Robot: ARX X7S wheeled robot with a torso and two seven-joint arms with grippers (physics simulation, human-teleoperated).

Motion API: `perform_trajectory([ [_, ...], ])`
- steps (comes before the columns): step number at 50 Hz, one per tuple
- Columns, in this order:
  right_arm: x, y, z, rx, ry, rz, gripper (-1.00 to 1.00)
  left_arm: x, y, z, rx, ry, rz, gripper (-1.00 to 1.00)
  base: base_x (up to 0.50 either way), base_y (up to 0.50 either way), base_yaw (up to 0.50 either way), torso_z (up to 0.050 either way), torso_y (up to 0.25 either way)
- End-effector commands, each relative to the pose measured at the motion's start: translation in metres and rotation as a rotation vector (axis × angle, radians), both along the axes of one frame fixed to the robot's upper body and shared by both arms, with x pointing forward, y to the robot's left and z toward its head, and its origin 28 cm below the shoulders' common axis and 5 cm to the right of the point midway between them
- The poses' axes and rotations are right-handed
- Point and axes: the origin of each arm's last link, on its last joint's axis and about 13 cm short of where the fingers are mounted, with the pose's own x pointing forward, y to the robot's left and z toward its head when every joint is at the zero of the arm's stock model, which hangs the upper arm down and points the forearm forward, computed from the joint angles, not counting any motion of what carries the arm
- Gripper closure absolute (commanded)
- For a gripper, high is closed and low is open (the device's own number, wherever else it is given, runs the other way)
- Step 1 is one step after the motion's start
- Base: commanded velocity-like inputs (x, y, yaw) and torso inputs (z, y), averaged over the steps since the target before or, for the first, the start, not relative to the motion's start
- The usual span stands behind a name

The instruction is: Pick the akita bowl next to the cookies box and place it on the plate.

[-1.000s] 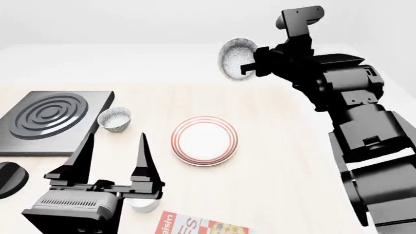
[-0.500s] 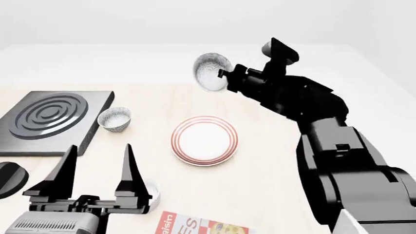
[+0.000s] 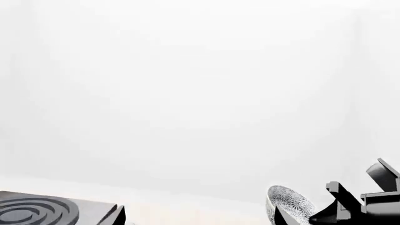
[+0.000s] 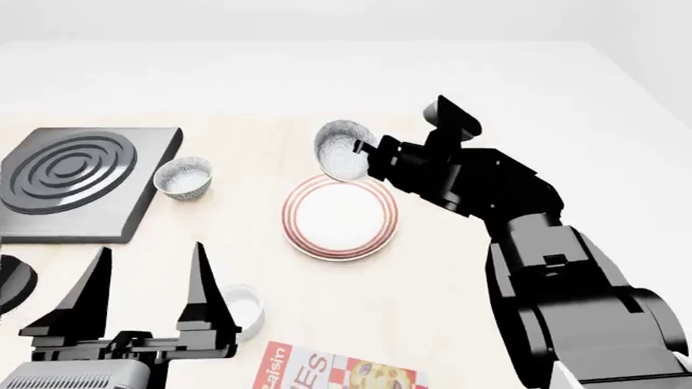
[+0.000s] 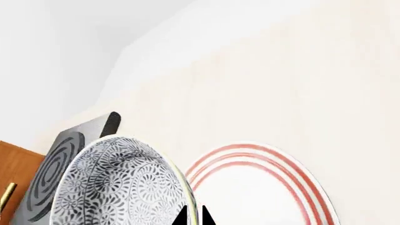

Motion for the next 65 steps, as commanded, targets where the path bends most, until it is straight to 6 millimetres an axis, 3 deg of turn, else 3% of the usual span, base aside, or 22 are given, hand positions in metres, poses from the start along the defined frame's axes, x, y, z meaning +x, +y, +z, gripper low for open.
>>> perform_trajectory([
  [1,-0.001,0.011,0.000,0.036,-0.012,0.051,1.00,0.000,0.001,0.000,0.035,-0.031,0.019,-1.00,0.00,0.00,0.00,0.004,-0.250],
  [12,-0.001,0.012,0.002,0.016,-0.024,0.064,1.00,-0.001,0.004,0.004,0.010,-0.072,0.040,-1.00,0.00,0.00,0.00,0.003,-0.186],
  [17,-0.001,0.013,0.002,0.001,-0.030,0.075,1.00,-0.014,0.011,0.028,-0.049,-0.230,0.047,-1.00,0.00,0.00,0.00,0.000,0.000],
  [21,-0.001,0.014,0.002,-0.005,-0.033,0.084,1.00,-0.019,0.014,0.037,-0.071,-0.280,0.050,-1.00,0.00,0.00,0.00,0.000,0.000],
  [54,-0.003,0.012,-0.007,-0.064,-0.006,0.091,1.00,-0.024,0.014,0.041,-0.081,-0.308,0.049,-1.00,0.00,0.00,0.00,0.001,-0.071],
  [55,-0.003,0.013,-0.005,-0.063,-0.012,0.097,-1.00,-0.024,0.014,0.041,-0.081,-0.307,0.049,-1.00,0.00,0.00,0.00,0.000,0.000],
  [65,0.002,0.014,0.014,-0.092,-0.092,0.137,-1.00,-0.027,0.013,0.042,-0.081,-0.307,0.046,-1.00,0.00,0.00,0.00,0.000,0.000],
])
